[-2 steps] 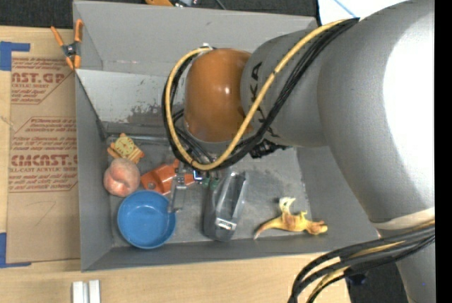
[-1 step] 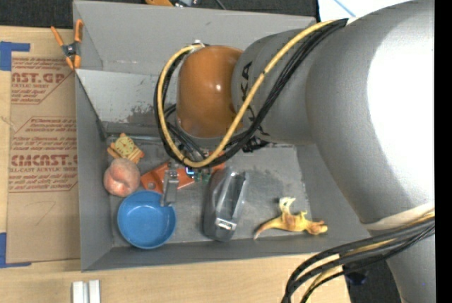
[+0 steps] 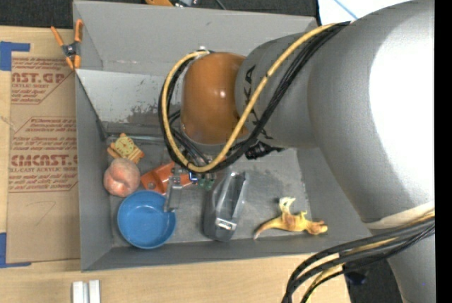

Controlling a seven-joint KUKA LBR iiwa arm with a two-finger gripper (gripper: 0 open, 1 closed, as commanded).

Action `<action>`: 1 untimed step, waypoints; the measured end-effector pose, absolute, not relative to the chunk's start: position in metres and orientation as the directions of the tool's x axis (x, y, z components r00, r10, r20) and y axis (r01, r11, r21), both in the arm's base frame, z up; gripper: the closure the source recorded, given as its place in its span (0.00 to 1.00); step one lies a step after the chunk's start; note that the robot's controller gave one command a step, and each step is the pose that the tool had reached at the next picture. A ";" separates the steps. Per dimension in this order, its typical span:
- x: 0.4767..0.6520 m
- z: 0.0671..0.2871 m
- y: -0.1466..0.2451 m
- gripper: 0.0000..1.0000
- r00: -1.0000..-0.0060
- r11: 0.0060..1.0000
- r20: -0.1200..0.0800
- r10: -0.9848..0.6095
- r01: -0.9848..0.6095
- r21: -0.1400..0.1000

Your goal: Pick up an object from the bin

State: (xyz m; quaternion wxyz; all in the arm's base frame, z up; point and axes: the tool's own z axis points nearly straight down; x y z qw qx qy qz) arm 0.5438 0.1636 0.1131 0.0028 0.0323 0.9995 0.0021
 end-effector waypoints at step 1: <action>0.541 0.075 0.173 0.00 -0.996 0.996 -0.009 0.093 0.093 0.007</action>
Offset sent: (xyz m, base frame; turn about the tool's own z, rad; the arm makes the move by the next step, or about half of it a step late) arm -0.0147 0.0025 -0.0428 0.0376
